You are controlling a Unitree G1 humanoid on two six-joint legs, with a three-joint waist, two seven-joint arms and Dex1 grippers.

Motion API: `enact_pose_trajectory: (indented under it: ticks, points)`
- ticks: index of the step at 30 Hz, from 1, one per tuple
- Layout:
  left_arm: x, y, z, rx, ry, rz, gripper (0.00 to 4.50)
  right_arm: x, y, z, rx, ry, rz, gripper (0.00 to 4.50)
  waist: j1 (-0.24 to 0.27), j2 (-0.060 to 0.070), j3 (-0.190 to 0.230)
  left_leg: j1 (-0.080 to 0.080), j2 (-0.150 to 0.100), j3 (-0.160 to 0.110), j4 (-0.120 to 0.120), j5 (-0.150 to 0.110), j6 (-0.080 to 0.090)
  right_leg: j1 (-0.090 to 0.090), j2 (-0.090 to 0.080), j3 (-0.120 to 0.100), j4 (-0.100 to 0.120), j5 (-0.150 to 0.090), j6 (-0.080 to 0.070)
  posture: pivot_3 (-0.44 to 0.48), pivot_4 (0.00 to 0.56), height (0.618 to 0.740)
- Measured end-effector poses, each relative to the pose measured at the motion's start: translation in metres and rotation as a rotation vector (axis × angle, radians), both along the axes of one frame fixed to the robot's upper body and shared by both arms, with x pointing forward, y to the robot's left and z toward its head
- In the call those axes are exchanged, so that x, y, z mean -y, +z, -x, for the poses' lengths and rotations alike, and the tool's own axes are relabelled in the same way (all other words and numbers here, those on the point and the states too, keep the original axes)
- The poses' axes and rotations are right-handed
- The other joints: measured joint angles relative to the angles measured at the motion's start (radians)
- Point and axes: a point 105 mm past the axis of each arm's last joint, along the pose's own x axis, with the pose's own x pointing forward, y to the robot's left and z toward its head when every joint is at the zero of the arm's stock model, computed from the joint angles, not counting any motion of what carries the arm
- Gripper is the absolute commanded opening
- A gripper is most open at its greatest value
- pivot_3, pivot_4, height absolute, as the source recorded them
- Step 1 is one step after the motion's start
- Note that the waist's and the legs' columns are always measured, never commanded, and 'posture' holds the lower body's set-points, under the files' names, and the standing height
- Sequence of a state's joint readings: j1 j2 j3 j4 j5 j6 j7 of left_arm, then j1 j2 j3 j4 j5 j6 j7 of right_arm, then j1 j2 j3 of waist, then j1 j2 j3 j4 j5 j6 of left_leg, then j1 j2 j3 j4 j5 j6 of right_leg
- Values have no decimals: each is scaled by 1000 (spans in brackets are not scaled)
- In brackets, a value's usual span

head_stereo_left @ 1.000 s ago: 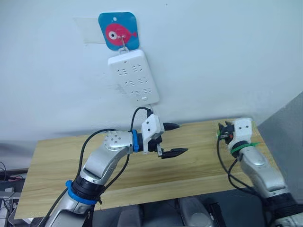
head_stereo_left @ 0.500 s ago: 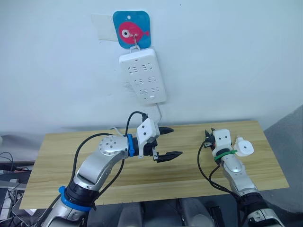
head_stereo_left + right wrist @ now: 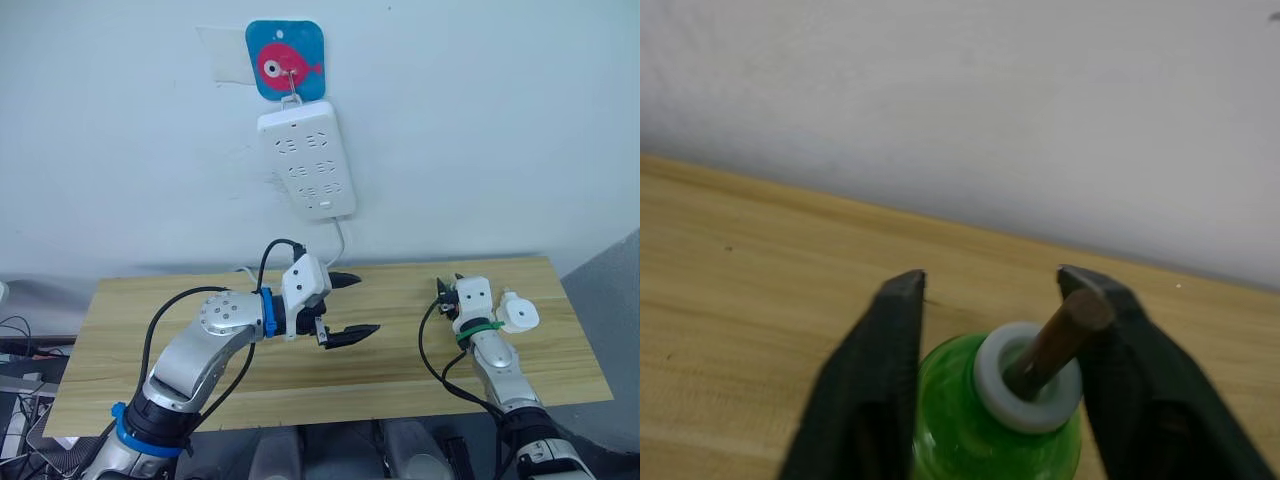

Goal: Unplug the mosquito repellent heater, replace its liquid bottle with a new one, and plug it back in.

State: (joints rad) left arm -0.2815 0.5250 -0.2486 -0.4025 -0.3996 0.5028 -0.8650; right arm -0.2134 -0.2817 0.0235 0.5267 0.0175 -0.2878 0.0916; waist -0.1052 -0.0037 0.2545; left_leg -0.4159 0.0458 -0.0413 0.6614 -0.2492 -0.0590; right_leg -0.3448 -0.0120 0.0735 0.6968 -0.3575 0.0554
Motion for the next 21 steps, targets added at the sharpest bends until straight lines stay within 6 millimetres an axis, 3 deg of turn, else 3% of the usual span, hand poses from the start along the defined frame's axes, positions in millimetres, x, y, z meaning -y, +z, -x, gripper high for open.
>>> enact_pose_trajectory:
  ticks: [3, 4, 5, 9, 13, 17, 21]
  points:
    - [-2, -1, 5, -20, 9, 13, 4500, 2, 9, 12, 20, 51, 26, 4364, 4, 1, 3, -1, 0, 0, -1, 0, 0, 0, 0, 0, -1, 0, 0, -95, 283, 740]
    - [-5, -2, 6, -26, 24, 17, 4500, 1, 20, 19, 45, 86, 43, 4436, 6, 2, 5, -1, 0, 0, -2, 0, 0, -1, -1, 0, -1, 0, 0, -92, 286, 740]
    - [-7, -3, 6, -31, 35, 16, 4500, 0, 25, 21, 54, 100, 50, 4436, 6, 2, 5, -1, 0, 0, -2, 0, 0, -1, 0, 0, -1, 0, 0, -92, 286, 740]
    - [-24, -6, 11, -37, 136, 76, 4500, -10, 80, 35, 144, 221, 70, 4436, 6, 2, 11, -1, 1, -2, -2, 0, 0, -1, 0, 1, -1, 0, 0, -77, 286, 740]
    - [-45, -24, 25, -24, 331, 115, 4500, -45, 124, 48, 145, 475, 70, 4436, 10, -3, 15, 0, 1, -5, -2, 0, 0, 0, 0, 1, -2, 0, 0, -64, 291, 740]
    - [-78, -63, 53, -104, 623, 110, 4500, -82, 139, 61, 18, 796, 22, 4436, 23, -8, 22, -1, 1, -9, -2, -1, 0, 3, -2, 0, -7, 0, -1, -23, 299, 740]
    - [-105, -75, 68, -76, 888, 128, 4500, -96, 146, 66, -44, 986, 38, 4436, 61, -12, 34, -3, 0, -10, -2, -1, 0, 4, -7, -2, -10, 0, -1, 28, 314, 740]
